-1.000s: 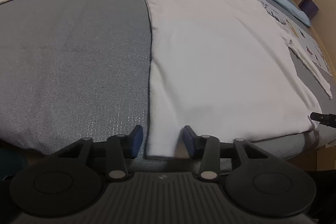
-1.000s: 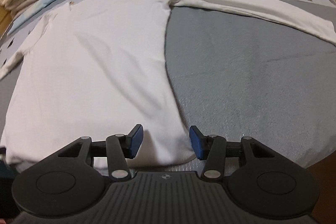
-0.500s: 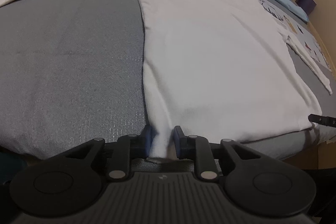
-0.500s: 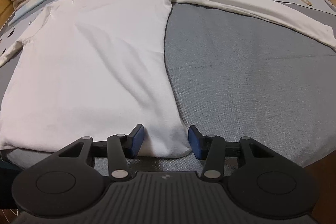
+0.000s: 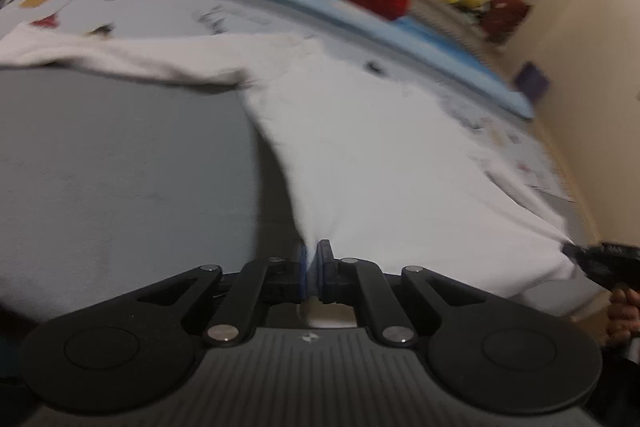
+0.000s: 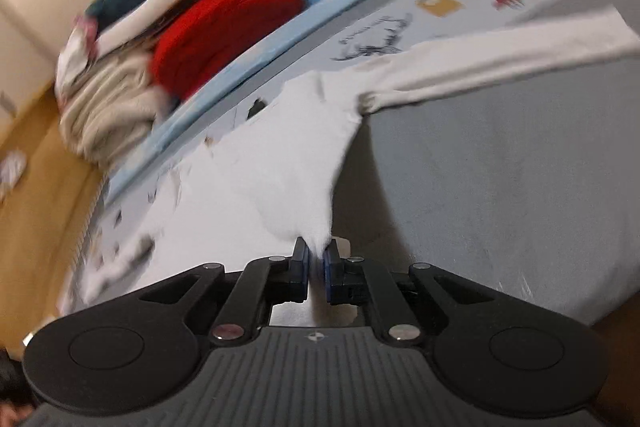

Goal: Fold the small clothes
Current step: 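Pinch the shirt hem with both grippers and tug it straight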

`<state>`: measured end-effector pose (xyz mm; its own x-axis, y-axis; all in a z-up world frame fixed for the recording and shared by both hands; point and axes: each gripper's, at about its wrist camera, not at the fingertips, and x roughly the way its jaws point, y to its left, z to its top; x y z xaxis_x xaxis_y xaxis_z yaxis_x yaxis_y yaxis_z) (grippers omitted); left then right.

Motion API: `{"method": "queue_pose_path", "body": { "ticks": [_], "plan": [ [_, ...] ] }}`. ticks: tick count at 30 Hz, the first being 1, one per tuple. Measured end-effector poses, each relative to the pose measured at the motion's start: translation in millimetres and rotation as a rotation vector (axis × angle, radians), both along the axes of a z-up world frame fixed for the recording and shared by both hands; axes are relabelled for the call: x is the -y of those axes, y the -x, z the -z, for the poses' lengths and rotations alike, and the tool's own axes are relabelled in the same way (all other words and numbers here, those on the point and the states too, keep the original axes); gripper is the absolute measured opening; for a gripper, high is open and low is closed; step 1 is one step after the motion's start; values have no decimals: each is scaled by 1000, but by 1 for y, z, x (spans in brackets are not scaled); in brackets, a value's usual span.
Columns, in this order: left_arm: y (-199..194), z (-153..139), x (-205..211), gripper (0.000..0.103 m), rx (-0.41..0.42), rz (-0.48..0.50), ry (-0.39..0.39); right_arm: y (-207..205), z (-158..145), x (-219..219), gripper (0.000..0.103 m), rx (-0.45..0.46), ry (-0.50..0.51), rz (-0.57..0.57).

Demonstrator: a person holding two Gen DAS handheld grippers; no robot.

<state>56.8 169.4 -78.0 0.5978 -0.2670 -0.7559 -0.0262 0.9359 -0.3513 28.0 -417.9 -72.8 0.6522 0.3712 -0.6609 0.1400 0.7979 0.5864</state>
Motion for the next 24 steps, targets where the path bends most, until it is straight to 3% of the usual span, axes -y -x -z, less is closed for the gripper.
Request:
{"method": "queue_pose_path", "body": {
  "ticks": [3, 5, 7, 11, 13, 15, 16, 17, 18, 19, 22, 24],
  "plan": [
    [-9, 16, -3, 8, -79, -39, 1, -10, 15, -6, 16, -97, 129, 25],
    [-13, 25, -1, 23, -119, -43, 7, -14, 21, -11, 22, -132, 205, 33],
    [-17, 33, 4, 29, -151, -35, -2, -17, 28, -14, 43, -164, 212, 28],
    [-21, 55, 15, 44, -247, -11, -18, -24, 48, -25, 43, -255, 276, -25],
    [-24, 65, 21, 44, -282, 5, -76, -26, 57, -29, 43, -297, 300, -44],
    [-26, 71, 25, 36, -298, 29, -102, -25, 62, -31, 43, -311, 317, -57],
    [-26, 73, 27, 13, -298, 43, -105, -24, 63, -33, 40, -308, 323, -68],
    [-26, 70, 27, 6, -285, 50, -110, -23, 62, -35, 33, -298, 331, -81],
    [-24, 66, 26, 6, -263, 45, -105, -22, 58, -36, 12, -280, 330, -90],
    [-23, 58, 22, 6, -233, 33, -84, -20, 52, -34, 7, -259, 312, -90],
    [-14, 31, 2, 6, -128, -24, -36, -8, 19, -16, 5, -143, 181, -31],
    [-13, 26, -7, 6, -116, -49, -46, 2, 5, -3, 4, -93, 76, 12]
  ]
}}
